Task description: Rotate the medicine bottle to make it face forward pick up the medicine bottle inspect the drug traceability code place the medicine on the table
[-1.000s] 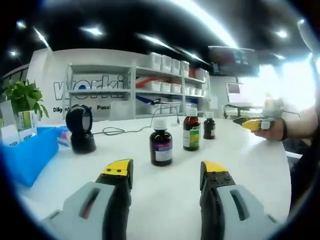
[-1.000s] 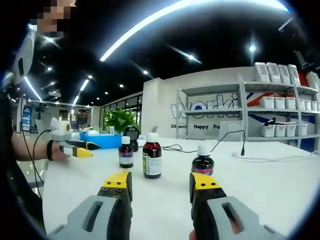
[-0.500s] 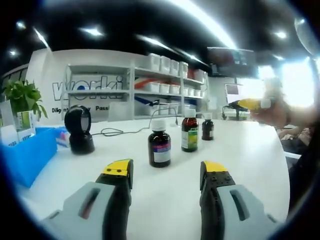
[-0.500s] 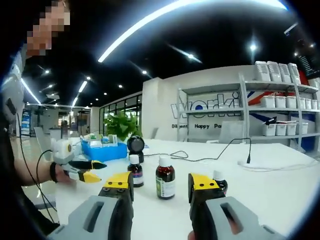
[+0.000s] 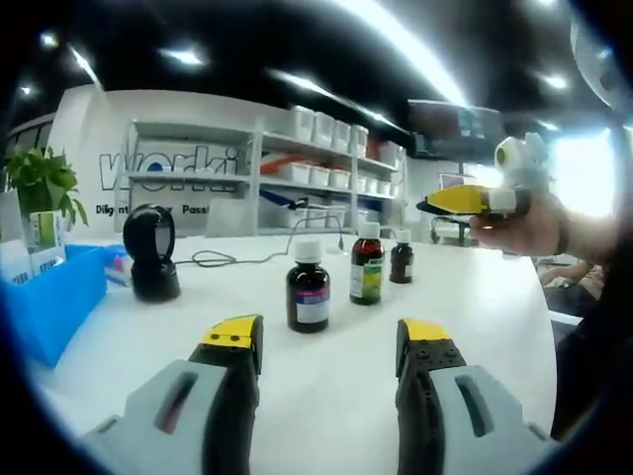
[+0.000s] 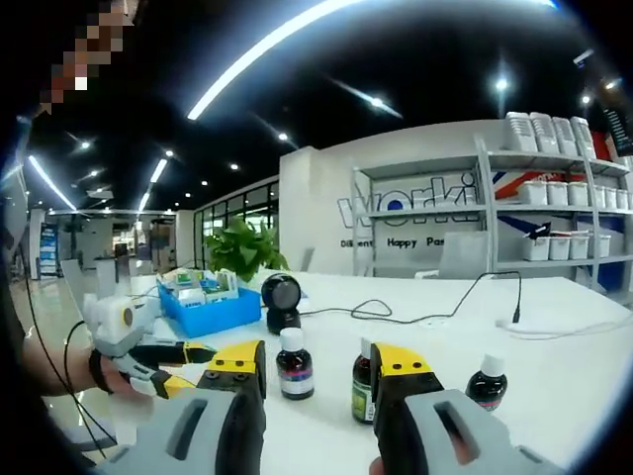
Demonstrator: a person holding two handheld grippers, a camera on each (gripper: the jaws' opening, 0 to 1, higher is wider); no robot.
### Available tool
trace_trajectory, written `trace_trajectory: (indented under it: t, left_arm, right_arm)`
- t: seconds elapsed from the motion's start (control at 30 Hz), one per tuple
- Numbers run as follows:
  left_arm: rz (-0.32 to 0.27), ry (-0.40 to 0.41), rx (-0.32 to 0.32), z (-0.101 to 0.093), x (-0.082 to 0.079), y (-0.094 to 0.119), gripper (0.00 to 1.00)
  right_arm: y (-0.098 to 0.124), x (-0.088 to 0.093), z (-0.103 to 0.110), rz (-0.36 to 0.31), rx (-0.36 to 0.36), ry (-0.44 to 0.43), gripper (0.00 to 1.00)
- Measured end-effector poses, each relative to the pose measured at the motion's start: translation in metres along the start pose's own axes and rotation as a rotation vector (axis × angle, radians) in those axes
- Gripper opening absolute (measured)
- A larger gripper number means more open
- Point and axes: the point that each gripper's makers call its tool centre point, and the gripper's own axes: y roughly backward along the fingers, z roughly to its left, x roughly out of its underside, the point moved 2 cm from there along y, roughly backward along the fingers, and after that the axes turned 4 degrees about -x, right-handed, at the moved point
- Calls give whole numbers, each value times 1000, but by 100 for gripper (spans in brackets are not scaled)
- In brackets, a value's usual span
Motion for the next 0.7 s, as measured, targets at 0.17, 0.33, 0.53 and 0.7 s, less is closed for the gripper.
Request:
trace_trajectory:
  t: [0.17,0.33,0.53,0.7]
  left_arm:
    - [-13,4,8,15,-3,14,45]
    - [10,-1,8,24,9,19,45]
    - [-23,24,37,20,4,20,45]
    - [-37,22,55,17,2,20,45]
  right_arm:
    - [-5,-8,6,-7,36,16,37]
    - [-14,-9,15,-7,82,13,37]
    - [-31,-2,25,26,127,20,37]
    - [-46,3,31,49,161,33,38]
